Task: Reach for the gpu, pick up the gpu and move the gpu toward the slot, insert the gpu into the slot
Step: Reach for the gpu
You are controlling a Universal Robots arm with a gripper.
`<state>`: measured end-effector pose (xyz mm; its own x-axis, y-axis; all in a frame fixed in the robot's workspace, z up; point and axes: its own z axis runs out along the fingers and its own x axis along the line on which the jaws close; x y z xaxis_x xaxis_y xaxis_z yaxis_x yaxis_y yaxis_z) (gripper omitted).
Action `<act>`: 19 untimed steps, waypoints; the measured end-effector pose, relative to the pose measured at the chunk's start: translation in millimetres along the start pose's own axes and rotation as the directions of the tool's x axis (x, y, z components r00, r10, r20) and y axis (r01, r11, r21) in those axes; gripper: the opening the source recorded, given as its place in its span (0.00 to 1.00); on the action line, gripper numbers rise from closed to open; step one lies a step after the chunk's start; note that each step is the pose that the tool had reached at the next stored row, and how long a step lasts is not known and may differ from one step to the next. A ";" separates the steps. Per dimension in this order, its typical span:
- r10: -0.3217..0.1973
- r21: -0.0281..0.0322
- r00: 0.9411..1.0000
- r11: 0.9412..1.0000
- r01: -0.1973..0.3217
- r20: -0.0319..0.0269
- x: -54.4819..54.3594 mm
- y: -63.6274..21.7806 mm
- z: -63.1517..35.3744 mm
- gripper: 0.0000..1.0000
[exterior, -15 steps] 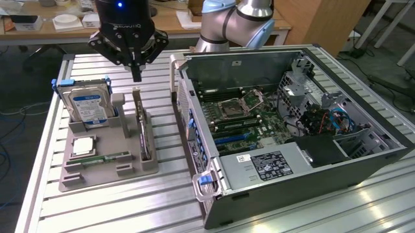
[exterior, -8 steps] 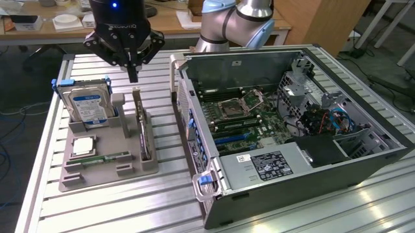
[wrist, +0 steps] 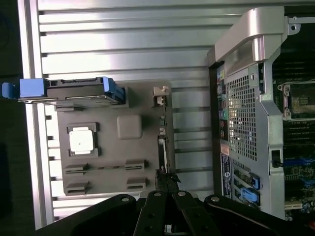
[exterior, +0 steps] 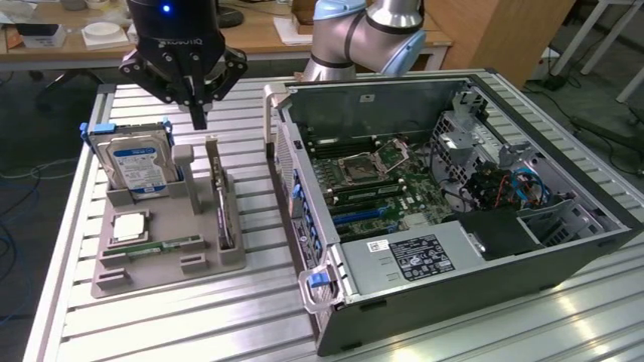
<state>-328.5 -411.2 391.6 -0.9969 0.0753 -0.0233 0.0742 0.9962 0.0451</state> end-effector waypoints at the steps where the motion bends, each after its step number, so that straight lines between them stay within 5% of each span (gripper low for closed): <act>1: 0.000 0.000 1.000 1.000 0.000 0.000 1.0 -0.3 0.0 0.10; 19: 0.000 0.000 1.000 1.000 0.000 0.000 20.5 -4.8 -0.4 0.10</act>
<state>-349.3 -414.4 391.3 -0.9969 0.0753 -0.0233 0.0742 0.9962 0.0451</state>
